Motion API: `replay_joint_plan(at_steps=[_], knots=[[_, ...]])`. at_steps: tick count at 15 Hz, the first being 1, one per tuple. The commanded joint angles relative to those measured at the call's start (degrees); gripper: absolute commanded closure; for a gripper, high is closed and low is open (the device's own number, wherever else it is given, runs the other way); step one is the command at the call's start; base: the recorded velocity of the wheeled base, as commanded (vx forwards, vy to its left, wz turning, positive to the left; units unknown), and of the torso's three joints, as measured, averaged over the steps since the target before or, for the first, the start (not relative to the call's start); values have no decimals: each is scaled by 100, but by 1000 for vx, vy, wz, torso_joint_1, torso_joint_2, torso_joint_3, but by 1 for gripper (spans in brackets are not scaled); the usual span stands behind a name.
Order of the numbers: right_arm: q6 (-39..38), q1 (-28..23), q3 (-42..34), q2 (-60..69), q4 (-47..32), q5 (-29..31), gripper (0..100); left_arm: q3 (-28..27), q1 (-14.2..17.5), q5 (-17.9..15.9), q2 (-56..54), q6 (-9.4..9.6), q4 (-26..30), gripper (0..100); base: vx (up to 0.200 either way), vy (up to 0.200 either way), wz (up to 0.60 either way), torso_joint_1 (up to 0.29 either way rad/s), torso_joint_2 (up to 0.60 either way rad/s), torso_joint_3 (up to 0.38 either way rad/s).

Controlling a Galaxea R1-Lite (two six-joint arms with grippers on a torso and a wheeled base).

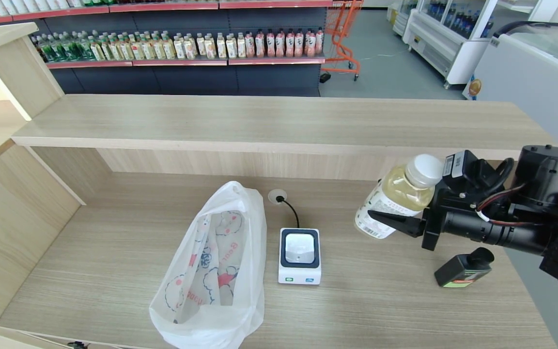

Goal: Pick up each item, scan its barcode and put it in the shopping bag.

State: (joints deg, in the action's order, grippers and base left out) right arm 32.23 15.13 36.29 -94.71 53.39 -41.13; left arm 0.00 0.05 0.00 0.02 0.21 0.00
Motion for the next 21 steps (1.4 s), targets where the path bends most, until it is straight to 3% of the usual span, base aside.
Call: replay_joint_plan(at_steps=[1,4,14,21], knots=[[2,-19,-34,119,4,0,100,0,-5,0,-2,-3,0,0,0,0,0,0,0,0],[-6,-28,-61,181,-5,-9,100,0,4,0,-2,-3,0,0,0,0,0,0,0,0],[-235,-45,-228,146,-48,-53,100,0,4,9,-2,-12,0,0,0,200,0,-2,1,2],[-156,-581,-263,-557,-31,-141,100,0,4,9,-2,-3,0,0,0,0,0,0,0,0]])
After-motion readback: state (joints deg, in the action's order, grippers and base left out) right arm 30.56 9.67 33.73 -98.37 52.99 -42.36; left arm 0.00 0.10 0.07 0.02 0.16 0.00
